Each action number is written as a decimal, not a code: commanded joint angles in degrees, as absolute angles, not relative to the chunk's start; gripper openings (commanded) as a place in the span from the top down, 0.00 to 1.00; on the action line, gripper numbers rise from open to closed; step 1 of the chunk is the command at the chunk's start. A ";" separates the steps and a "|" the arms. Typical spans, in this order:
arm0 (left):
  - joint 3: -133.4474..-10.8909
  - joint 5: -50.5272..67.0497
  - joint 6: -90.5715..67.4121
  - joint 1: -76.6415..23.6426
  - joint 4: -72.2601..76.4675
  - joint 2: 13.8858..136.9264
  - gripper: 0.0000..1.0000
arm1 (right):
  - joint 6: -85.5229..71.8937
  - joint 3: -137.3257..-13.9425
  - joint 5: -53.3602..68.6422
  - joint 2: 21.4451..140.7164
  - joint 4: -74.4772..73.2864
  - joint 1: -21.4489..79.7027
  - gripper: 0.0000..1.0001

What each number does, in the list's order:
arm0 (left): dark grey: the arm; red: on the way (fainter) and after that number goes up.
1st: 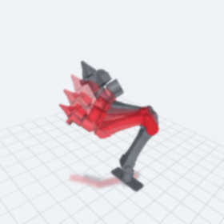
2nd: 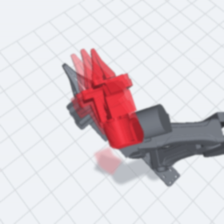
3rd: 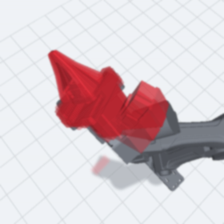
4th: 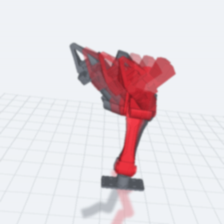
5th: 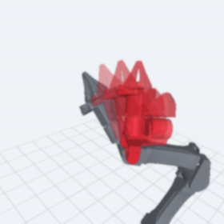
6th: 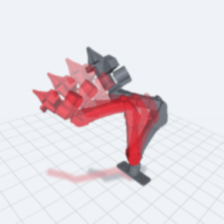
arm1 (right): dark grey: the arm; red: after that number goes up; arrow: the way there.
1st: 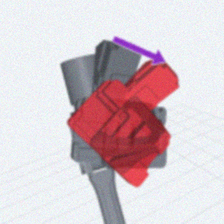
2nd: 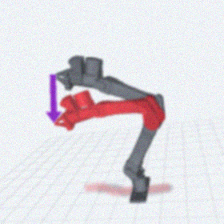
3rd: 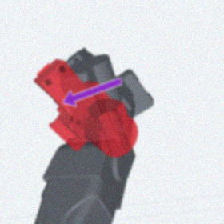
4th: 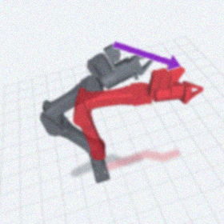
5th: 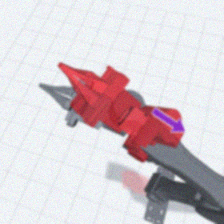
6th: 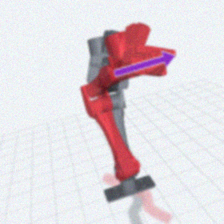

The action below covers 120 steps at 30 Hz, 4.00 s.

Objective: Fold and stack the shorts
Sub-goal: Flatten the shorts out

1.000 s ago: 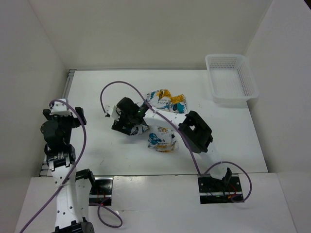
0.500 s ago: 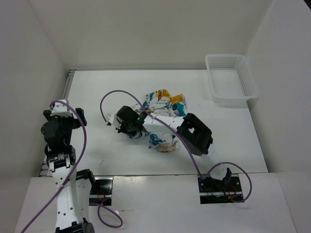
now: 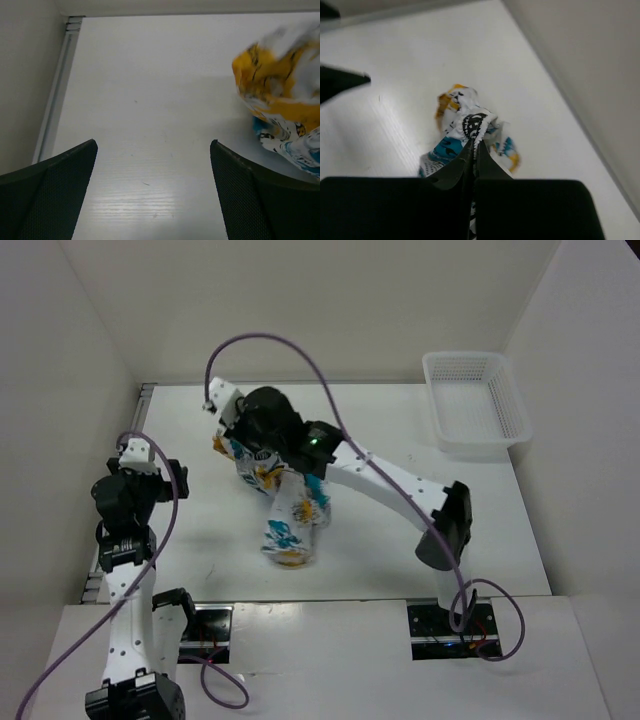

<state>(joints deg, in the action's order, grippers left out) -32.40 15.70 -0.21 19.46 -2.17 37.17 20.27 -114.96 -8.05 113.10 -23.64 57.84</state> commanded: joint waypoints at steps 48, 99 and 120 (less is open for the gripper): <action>-46.49 35.07 0.00 4.66 -3.25 86.12 0.19 | 17.84 -58.54 -10.20 75.15 -18.81 33.22 1.00; -50.01 36.20 0.00 2.90 4.57 96.77 0.78 | 21.53 -61.17 -10.72 80.60 -18.81 33.22 1.00; -56.07 37.87 0.00 5.44 -4.04 84.57 1.00 | 23.99 -68.09 -14.59 79.54 -16.26 32.09 1.00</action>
<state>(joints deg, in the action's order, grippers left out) -52.38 33.89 -0.34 4.10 -3.97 90.11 22.83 -61.14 -12.82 80.42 -20.67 33.12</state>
